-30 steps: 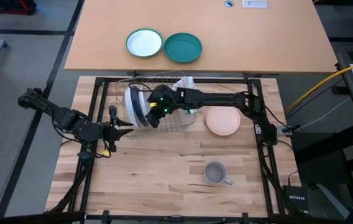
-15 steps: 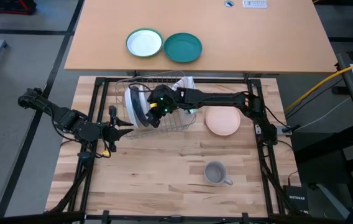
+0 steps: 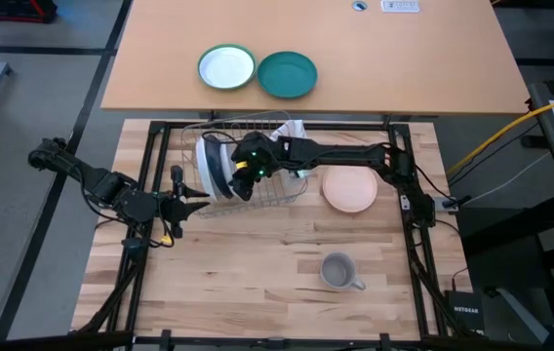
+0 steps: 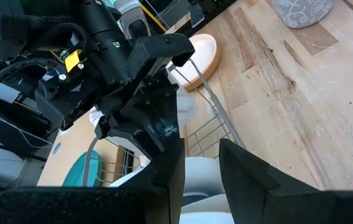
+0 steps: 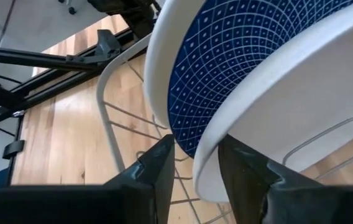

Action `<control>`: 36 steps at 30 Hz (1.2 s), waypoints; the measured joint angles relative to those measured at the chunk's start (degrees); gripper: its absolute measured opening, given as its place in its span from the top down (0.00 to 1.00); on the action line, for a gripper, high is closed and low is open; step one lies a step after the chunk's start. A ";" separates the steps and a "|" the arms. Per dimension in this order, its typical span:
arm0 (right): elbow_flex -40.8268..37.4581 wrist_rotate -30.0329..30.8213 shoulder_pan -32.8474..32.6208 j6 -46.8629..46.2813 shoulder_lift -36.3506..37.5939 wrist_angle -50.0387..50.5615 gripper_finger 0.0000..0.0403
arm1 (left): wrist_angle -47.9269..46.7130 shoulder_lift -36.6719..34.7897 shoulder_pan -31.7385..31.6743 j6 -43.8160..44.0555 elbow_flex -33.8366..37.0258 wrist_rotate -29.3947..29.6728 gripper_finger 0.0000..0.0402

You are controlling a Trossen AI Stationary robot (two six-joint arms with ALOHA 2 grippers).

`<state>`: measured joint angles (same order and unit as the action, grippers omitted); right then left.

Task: Sort dishes
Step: Put the white plate in the dish rack

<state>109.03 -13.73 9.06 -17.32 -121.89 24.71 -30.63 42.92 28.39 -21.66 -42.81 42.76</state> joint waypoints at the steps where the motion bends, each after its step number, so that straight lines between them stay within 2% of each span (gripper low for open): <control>1: 0.00 -0.29 -0.03 0.00 0.00 -0.01 0.68 | 0.00 0.00 -0.01 -0.01 0.00 0.00 0.78; 8: 0.00 -1.16 -0.39 1.70 0.00 -3.57 0.68 | -0.02 -0.02 0.01 -0.30 0.00 0.00 0.78; 13: 0.02 3.64 -0.37 7.91 0.00 -6.92 0.68 | -0.02 -0.01 0.01 -0.84 0.00 0.00 0.78; 18: 0.02 5.79 -0.37 12.39 0.00 -8.24 0.68 | -0.02 0.00 -0.01 -0.82 0.00 0.00 0.78; 23: 0.02 5.38 -0.42 17.82 0.00 -8.13 0.68 | -0.02 0.00 0.01 -0.75 0.00 -0.01 0.78; 32: 0.07 -0.77 -0.48 19.52 0.11 -4.02 0.68 | -0.04 0.00 0.00 -0.65 0.00 0.00 0.78; 36: 0.07 0.55 -1.12 24.17 0.11 -4.91 0.68 | -0.04 0.00 -0.01 -0.64 0.00 0.00 0.78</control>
<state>109.10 -13.18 7.94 6.84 -121.78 19.80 -30.67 42.91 28.38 -22.31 -42.81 42.76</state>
